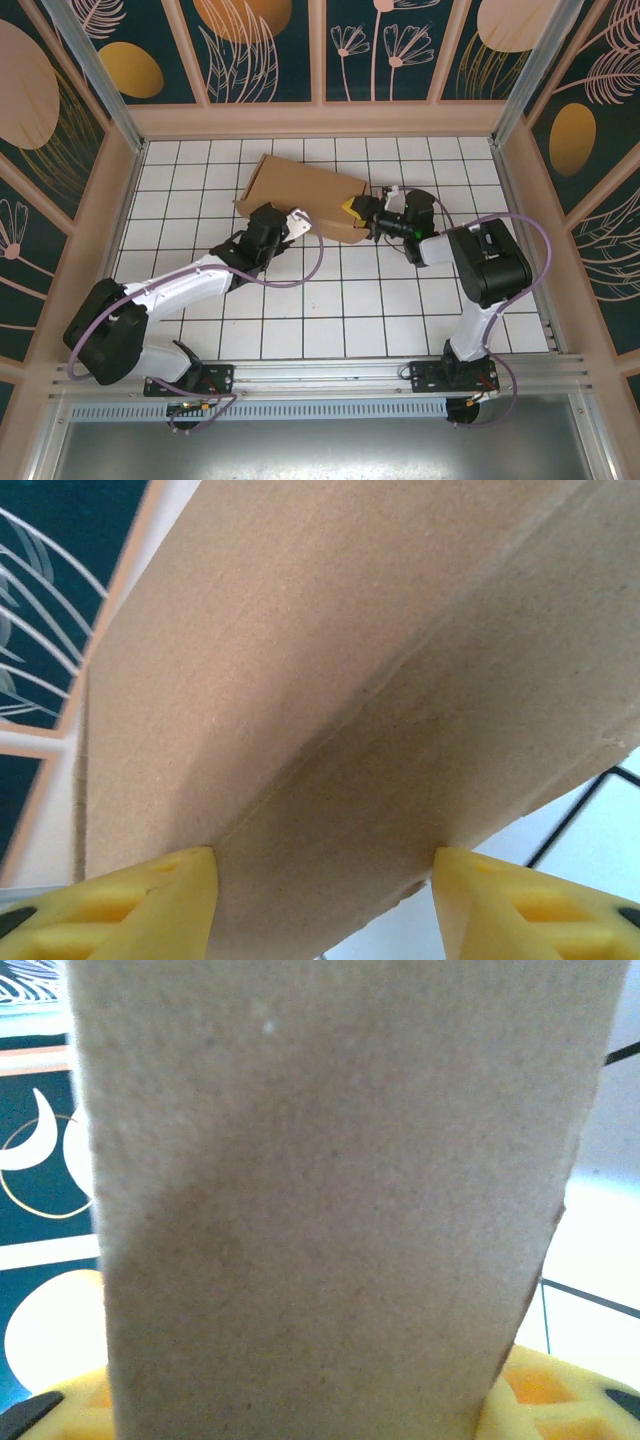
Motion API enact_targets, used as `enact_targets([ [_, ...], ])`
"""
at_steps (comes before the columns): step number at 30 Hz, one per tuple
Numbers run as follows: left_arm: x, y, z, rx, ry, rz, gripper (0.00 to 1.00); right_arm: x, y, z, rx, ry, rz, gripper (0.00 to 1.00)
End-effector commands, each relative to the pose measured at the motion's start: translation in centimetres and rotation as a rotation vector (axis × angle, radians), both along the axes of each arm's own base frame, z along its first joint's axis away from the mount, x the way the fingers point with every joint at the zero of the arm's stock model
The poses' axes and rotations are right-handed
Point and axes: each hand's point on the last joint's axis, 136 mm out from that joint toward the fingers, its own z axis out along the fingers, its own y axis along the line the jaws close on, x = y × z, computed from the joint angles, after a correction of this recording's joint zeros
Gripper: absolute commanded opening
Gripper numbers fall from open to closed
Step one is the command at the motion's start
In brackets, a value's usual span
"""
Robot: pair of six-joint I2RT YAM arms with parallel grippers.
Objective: Fold the paper box
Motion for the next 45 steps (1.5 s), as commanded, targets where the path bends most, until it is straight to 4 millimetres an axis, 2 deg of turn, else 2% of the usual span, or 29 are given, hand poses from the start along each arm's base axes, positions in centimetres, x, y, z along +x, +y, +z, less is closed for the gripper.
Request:
enact_targets([
  [1, 0.6, 0.2, 1.9, 0.12, -0.129, -0.022, 0.59, -2.7, 1.6, 4.3, 0.07, -0.127, 0.124, 0.41],
  [8, -2.1, -0.2, -1.5, 0.295, -0.069, -0.249, 0.65, -3.5, 1.6, 4.8, 0.084, -0.127, 0.133, 0.41],
  [11, -2.2, 0.1, -1.5, 0.326, -0.1, -0.253, 0.67, -3.8, 1.7, 4.9, 0.086, -0.124, 0.14, 0.41],
  [16, -1.3, 0.0, -0.4, 0.355, -0.188, -0.226, 0.68, -4.6, 2.4, 5.1, 0.096, -0.117, 0.157, 0.41],
  [20, -1.1, -0.3, 1.5, 0.425, -0.365, -0.201, 0.66, -5.3, 2.9, 5.4, 0.133, -0.101, 0.171, 0.41],
  [26, -1.1, -0.4, 4.4, 0.442, -0.503, -0.163, 0.57, -5.8, 2.9, 5.4, 0.153, -0.081, 0.175, 0.41],
  [33, -1.4, 0.0, 4.5, 0.475, -0.489, -0.174, 0.42, -6.3, 2.9, 5.4, 0.153, -0.082, 0.18, 0.55],
  [38, -1.9, -0.1, 4.3, 0.494, -0.457, -0.19, 0.4, -6.5, 2.8, 5.2, 0.147, -0.087, 0.178, 0.67],
  [45, -2.9, 0.2, 3.9, 0.482, -0.365, -0.202, 0.37, -5.8, 2.2, 4.3, 0.105, -0.08, 0.129, 0.77],
])
